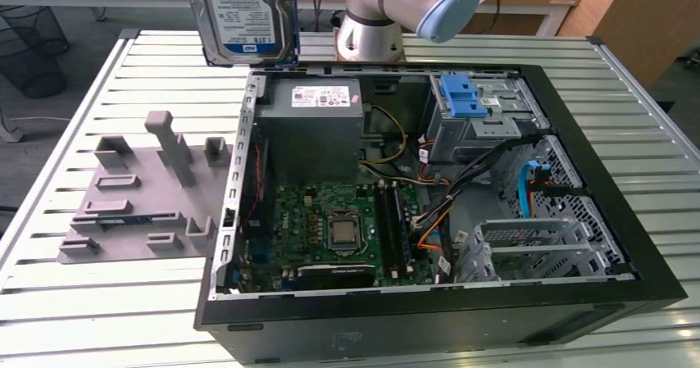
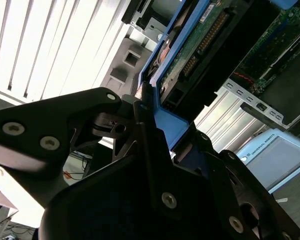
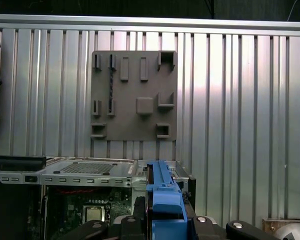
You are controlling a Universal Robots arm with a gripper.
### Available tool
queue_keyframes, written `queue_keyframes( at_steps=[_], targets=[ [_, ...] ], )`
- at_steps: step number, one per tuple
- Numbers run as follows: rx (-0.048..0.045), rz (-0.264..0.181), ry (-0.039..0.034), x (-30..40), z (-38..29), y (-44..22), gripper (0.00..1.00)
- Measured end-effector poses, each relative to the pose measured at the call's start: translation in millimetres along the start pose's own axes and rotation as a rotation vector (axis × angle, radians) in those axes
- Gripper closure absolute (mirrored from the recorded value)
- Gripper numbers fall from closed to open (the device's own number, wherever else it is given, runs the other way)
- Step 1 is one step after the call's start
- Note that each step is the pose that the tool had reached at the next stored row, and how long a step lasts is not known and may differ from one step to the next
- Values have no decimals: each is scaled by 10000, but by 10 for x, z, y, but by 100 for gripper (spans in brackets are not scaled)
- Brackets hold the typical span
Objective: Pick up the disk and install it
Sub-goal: 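Pick up the disk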
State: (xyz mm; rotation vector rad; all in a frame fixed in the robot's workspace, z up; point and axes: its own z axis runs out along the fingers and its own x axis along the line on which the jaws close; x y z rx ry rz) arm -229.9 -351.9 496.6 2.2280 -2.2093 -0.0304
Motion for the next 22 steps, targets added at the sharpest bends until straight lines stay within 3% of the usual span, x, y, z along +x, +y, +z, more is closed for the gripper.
queue_keyframes(
  at_steps=[8,12,13,15,22],
  targets=[
    [0,-2,2,4,0,-2,64],
    [0,57,2,67,0,0,64],
    [3,154,-1,119,1,0,64],
    [3,236,-2,121,4,-10,64],
    [2,332,-3,122,12,-144,64]
  ],
)
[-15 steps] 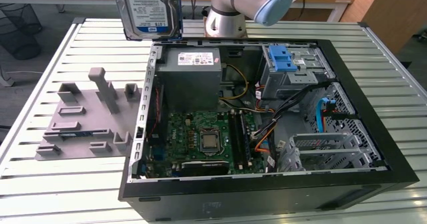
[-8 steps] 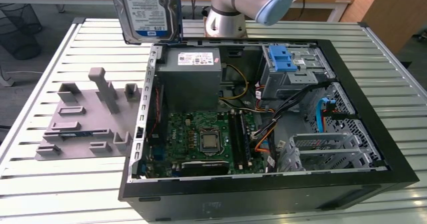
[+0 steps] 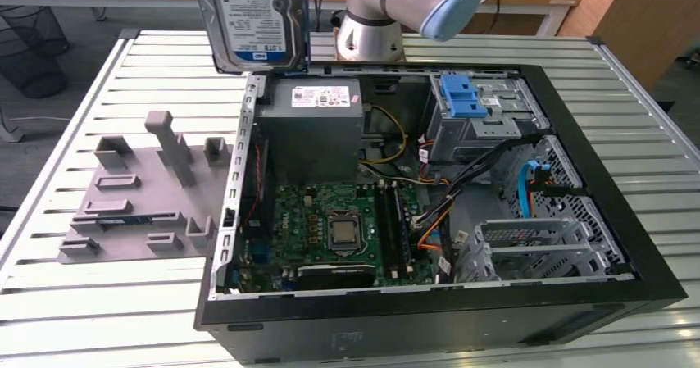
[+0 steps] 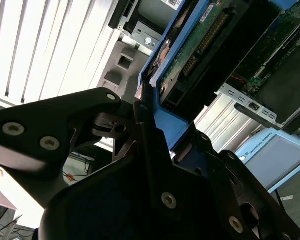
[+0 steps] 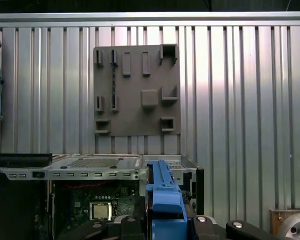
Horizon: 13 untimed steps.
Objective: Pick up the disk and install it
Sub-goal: 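Pick up the disk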
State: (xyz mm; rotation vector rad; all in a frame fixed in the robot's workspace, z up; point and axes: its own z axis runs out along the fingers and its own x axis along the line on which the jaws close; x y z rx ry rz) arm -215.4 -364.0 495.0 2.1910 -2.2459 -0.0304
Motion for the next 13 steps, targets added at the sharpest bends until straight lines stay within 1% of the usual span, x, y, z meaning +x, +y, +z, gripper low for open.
queue_keyframes(
  at_steps=[5,13],
  targets=[
    [-9,9,-1,-3,1,-123,64],
    [-27,20,-1,-9,1,-340,64]
  ],
)
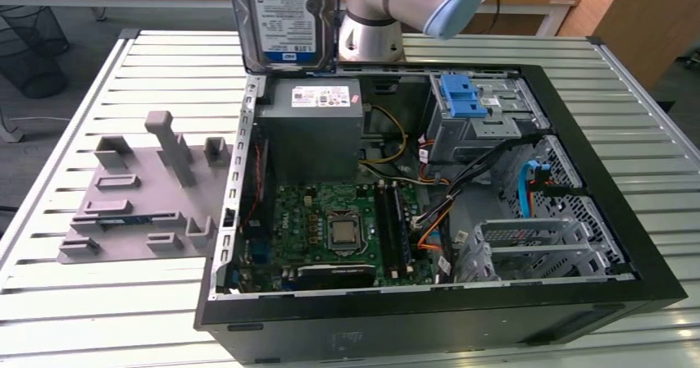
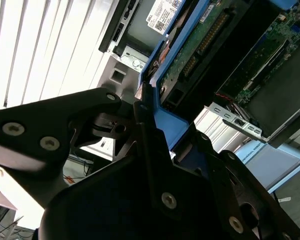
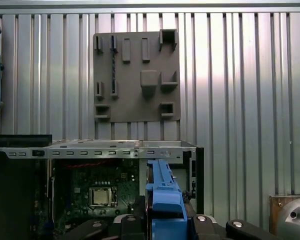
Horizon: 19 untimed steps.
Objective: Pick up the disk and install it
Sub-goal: 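Pick up the disk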
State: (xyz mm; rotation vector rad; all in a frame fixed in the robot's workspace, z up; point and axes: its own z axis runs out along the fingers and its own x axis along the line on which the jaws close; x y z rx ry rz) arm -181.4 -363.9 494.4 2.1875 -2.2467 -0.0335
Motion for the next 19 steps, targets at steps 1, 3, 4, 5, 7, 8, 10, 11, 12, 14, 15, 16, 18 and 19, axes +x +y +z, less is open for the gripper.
queue_keyframes(
  at_steps=[1,3,4,5,7,8,10,11,12,14,15,16,18,19],
  targets=[
    [0,3,0,-1,0,-26,64],
    [-2,9,0,-2,1,-75,64],
    [-2,12,0,-3,1,-99,64],
    [-2,15,0,-3,1,-124,64],
    [-5,22,0,-4,2,-170,64],
    [-7,25,1,-5,1,-194,64],
    [-10,31,0,-6,2,-234,64],
    [-12,33,0,-6,2,-250,64],
    [-13,34,0,-6,1,-258,64],
    [-13,37,0,-6,1,-260,64],
    [-13,35,0,-1,2,-261,64],
    [-13,38,-1,7,2,-261,64],
    [-13,52,-1,36,2,-262,64],
    [-13,64,1,57,1,-263,64]
  ],
)
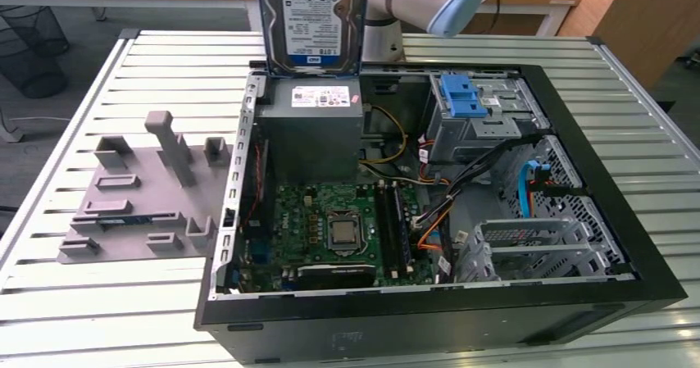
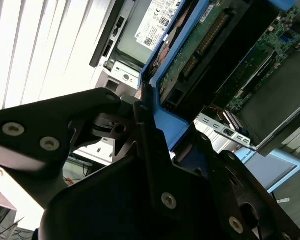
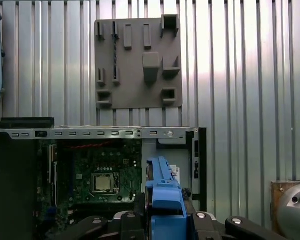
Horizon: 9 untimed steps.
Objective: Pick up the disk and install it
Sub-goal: 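Pick up the disk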
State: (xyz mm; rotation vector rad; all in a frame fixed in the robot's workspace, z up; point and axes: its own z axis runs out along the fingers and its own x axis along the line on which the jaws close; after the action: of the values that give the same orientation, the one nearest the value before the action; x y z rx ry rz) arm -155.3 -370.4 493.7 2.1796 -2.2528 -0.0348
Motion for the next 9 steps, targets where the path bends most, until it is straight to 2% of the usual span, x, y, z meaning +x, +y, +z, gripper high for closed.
queue_keyframes(
  at_steps=[5,9],
  targets=[
    [2,54,-3,111,2,-4,64],
    [2,86,-4,153,3,-7,64]
  ],
)
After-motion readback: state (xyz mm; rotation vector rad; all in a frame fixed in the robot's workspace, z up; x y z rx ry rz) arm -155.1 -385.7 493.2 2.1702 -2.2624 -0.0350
